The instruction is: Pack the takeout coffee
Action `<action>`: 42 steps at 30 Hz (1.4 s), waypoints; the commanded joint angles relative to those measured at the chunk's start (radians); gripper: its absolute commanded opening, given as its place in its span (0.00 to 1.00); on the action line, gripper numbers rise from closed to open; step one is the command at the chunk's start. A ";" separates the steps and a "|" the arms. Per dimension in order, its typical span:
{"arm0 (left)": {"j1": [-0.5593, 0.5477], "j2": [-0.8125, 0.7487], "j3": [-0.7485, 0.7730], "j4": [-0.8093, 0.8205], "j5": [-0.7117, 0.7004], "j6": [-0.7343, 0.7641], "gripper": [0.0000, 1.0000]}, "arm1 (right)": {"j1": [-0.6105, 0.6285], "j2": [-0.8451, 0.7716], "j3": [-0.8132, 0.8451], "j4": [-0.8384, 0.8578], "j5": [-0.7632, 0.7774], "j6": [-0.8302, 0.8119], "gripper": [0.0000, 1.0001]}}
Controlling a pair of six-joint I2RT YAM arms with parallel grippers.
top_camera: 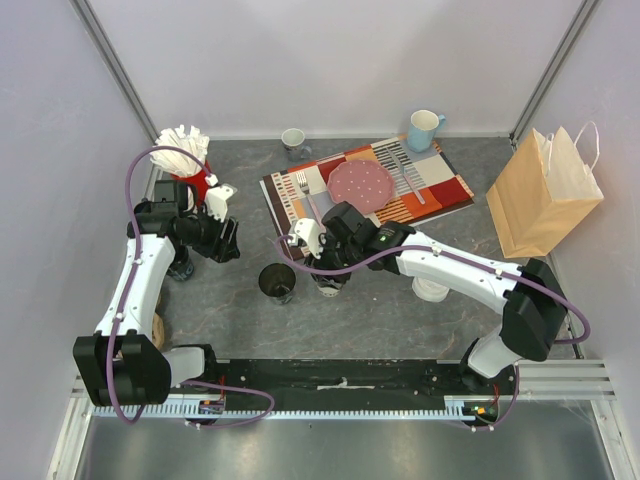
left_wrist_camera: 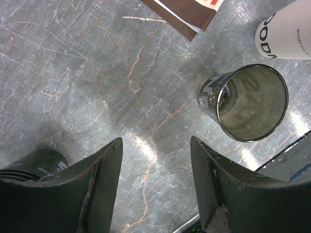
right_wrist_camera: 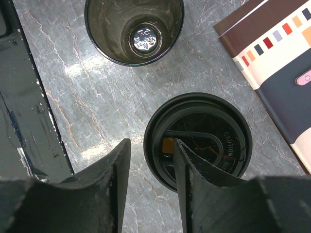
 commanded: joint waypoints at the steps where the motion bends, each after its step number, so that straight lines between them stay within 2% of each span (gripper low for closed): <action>1: -0.005 -0.027 0.023 -0.018 0.013 0.035 0.65 | -0.001 -0.049 0.049 -0.003 -0.018 0.001 0.50; 9: -0.005 -0.015 0.060 -0.031 0.040 0.031 0.65 | 0.000 -0.062 0.104 -0.001 -0.047 0.001 0.63; 13: -0.017 -0.006 0.097 -0.036 0.077 0.014 0.65 | -0.017 -0.073 0.118 0.011 -0.038 0.038 0.62; 16: -0.083 0.016 0.158 -0.036 0.120 -0.017 0.59 | -0.066 -0.098 0.107 0.054 -0.032 0.128 0.24; 17: -0.133 0.023 0.177 -0.033 0.135 -0.026 0.50 | -0.084 -0.108 0.092 0.074 -0.032 0.153 0.00; 19: -0.188 0.048 0.226 -0.010 0.152 -0.066 0.38 | -0.141 -0.142 0.022 0.150 -0.035 0.226 0.00; 20: -0.243 0.054 0.235 0.007 0.169 -0.083 0.23 | -0.159 -0.150 -0.029 0.172 -0.046 0.234 0.00; 23: -0.361 0.089 0.243 0.097 0.189 -0.159 0.02 | -0.204 -0.185 -0.104 0.239 -0.066 0.309 0.00; 27: -0.498 0.151 0.217 0.177 0.232 -0.182 0.02 | -0.205 -0.210 -0.143 0.281 -0.073 0.336 0.00; 30: -0.518 0.198 0.192 0.240 0.293 -0.205 0.02 | -0.207 -0.213 -0.163 0.296 -0.093 0.346 0.00; 38: -0.566 0.266 0.197 0.275 0.300 -0.236 0.02 | -0.207 -0.207 -0.166 0.303 -0.130 0.356 0.00; 42: -0.569 0.280 0.151 0.297 0.301 -0.244 0.02 | -0.207 -0.178 -0.215 0.319 -0.150 0.365 0.00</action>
